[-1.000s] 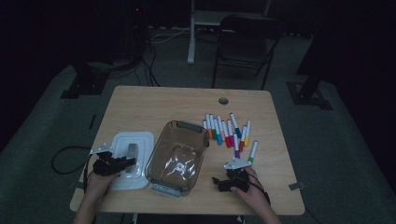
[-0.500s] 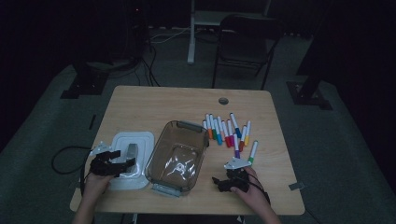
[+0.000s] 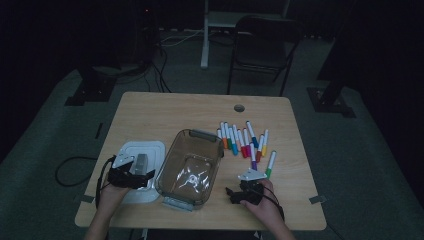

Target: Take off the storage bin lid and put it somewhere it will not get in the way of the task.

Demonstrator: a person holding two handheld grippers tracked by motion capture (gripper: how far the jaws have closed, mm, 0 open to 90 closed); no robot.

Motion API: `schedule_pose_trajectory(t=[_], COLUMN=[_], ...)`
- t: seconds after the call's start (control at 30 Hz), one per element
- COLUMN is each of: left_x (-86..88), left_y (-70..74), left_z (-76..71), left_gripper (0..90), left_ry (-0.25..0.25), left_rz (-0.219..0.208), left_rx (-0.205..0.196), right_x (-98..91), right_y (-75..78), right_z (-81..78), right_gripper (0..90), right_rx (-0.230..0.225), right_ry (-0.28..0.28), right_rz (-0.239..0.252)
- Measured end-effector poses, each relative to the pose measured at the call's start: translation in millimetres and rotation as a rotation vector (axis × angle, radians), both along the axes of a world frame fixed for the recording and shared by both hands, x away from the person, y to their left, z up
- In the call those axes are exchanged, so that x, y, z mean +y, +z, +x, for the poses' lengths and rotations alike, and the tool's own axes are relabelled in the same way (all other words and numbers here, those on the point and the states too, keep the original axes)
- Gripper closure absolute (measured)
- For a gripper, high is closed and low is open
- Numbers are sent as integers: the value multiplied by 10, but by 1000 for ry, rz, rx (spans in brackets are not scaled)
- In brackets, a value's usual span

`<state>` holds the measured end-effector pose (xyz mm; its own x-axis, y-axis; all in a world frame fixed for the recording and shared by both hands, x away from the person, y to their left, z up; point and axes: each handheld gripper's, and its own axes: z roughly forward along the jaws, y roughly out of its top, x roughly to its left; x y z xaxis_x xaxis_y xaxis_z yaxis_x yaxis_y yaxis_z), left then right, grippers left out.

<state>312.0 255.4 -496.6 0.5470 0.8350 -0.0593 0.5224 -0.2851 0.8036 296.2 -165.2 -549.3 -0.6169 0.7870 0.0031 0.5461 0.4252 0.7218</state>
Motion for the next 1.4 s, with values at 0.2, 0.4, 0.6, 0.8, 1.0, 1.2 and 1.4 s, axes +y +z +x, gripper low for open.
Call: schedule_pose_trajectory(t=[0.2, 0.4, 0.6, 0.8, 1.0, 1.2, 1.4], left_x=[-152, -252, -335, -446, -581, -717, -900], left_y=[-78, -93, -96, -94, -80, -72, -53], left_z=[-7, -41, -101, -194, -264, -303, -356], left_gripper=[4, 4, 4, 4, 3, 4, 4], left_ry=[-32, -60, -52, -78, -121, -149, -183], left_rz=[44, 37, 54, 59, 66, 61, 55], left_rx=[-16, -9, 8, 35, 33, 17, 5], right_x=[-7, 1, 20, 17, -204, -542, -697], right_y=[0, 0, 0, 7, 221, 391, 390], right_z=[11, 18, 7, -23, -43, -21, -6], right_gripper=[143, 143, 150, 246, 258, 259, 260], right_rx=[-4, -3, -4, -6, -52, -82, -63], right_ry=[40, 69, 51, 13, -31, -117, -143], right_rz=[1, 2, 3, 15, 46, 44, 14])
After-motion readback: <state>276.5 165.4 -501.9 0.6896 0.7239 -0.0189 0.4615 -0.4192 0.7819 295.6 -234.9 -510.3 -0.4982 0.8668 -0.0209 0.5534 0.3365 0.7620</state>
